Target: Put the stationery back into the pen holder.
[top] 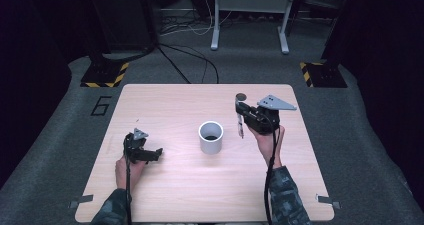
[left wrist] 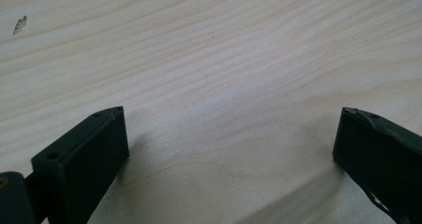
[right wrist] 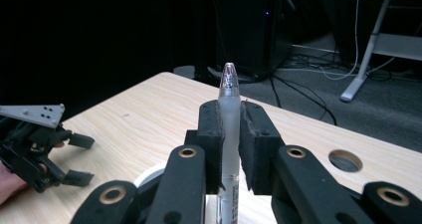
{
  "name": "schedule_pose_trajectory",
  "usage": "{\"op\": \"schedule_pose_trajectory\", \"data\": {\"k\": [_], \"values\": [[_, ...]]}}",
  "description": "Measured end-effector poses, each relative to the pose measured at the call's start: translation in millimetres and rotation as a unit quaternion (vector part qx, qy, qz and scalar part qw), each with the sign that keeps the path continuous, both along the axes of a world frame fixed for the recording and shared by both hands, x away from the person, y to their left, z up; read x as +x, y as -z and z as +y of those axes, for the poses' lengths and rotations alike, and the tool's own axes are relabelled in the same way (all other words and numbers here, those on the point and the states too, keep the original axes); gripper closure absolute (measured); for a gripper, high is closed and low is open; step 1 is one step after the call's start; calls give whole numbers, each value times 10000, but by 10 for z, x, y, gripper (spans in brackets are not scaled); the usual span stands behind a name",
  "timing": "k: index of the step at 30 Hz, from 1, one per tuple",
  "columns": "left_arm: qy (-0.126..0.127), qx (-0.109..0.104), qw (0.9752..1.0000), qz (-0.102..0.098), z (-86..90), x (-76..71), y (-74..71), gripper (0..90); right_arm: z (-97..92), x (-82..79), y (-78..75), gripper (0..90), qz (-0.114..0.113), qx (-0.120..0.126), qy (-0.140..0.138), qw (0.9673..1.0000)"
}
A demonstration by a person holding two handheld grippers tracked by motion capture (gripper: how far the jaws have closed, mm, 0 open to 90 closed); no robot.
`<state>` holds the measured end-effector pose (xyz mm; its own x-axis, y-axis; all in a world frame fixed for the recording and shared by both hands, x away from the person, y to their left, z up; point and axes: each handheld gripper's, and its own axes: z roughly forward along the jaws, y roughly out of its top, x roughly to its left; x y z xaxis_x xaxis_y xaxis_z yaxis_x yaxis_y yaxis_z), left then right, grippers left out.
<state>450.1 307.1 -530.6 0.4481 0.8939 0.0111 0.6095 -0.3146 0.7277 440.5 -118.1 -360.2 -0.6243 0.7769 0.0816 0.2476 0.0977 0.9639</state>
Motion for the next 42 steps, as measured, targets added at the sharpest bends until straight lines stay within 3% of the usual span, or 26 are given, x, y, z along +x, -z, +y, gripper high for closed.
{"op": "schedule_pose_trajectory", "data": {"k": [27, 42], "values": [[5, 9, 10000, 2, 1, 0, -1, 9, 382, 142, -184, 801, -593, 157, -230, 9979], [3, 4, 10000, 3, 1, -1, 0, 9, 637, 239, -80, 801, -790, 256, -443, 9956]]}}
